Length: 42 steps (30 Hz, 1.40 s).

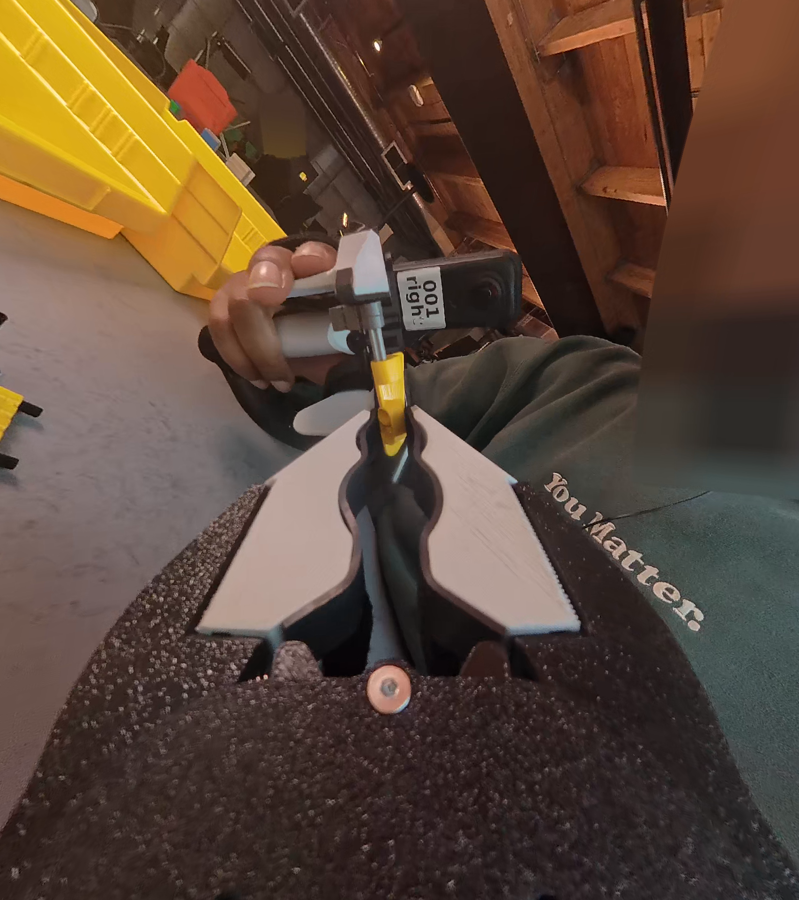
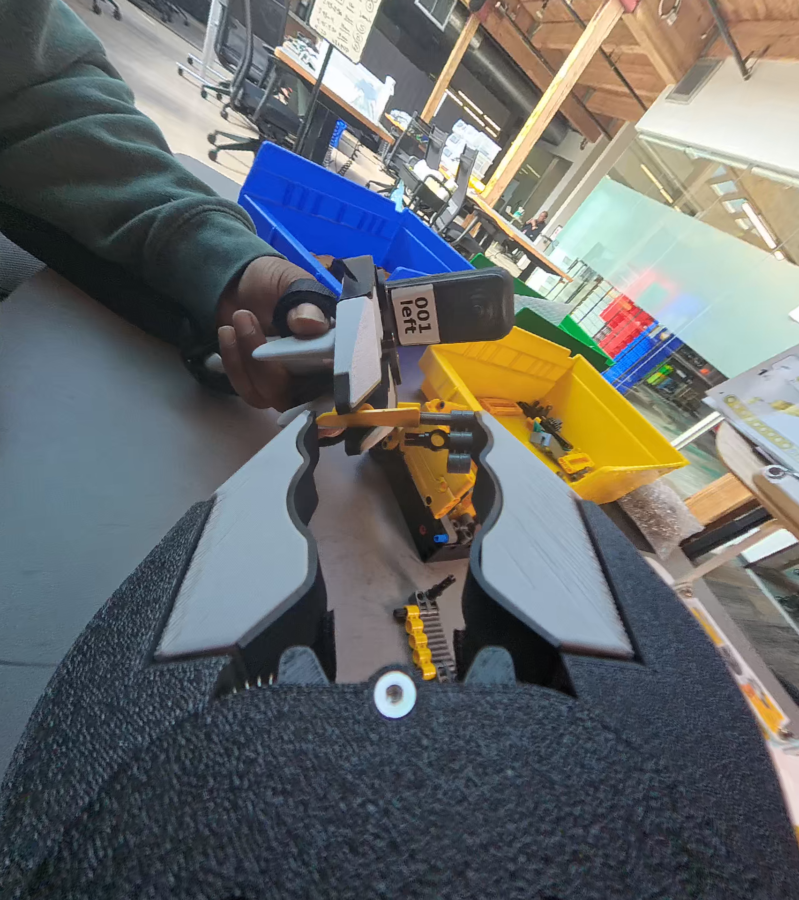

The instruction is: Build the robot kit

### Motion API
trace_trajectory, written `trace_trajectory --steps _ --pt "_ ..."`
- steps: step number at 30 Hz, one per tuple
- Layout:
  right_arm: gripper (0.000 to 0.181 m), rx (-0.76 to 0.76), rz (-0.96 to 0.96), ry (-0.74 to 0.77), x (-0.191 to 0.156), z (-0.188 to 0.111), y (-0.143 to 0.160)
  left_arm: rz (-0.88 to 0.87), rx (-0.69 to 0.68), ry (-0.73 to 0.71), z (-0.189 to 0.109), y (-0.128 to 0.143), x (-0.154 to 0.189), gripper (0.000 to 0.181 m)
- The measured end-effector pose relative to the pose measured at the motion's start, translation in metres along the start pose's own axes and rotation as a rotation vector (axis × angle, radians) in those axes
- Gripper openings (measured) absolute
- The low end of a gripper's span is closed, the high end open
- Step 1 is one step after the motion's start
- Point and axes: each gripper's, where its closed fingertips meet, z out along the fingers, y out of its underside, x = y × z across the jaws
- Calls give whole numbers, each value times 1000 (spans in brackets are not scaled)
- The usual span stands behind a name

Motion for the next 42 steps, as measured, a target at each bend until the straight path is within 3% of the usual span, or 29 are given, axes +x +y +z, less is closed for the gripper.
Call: trace_trajectory --steps 4,9,16,23,35,42 --pt "54 21 161 -147 -9 -8 -1 47 -83 -37 -3 10 -1 8" --pt "39 44 399 -416 -29 -29 -2 253 -329 -168 -9 39 -11 8" --pt "20 -7 409 -537 -55 -28 5 311 -494 -200 -8 66 -16 8" --pt "7 -35 409 -564 -60 -28 9 265 -499 -161 -7 71 -14 8" --pt "7 58 392 -462 -40 -26 -8 110 -274 -11 -2 42 5 11" --pt "6 87 402 -438 -35 -25 -13 105 -240 8 -3 35 9 7"
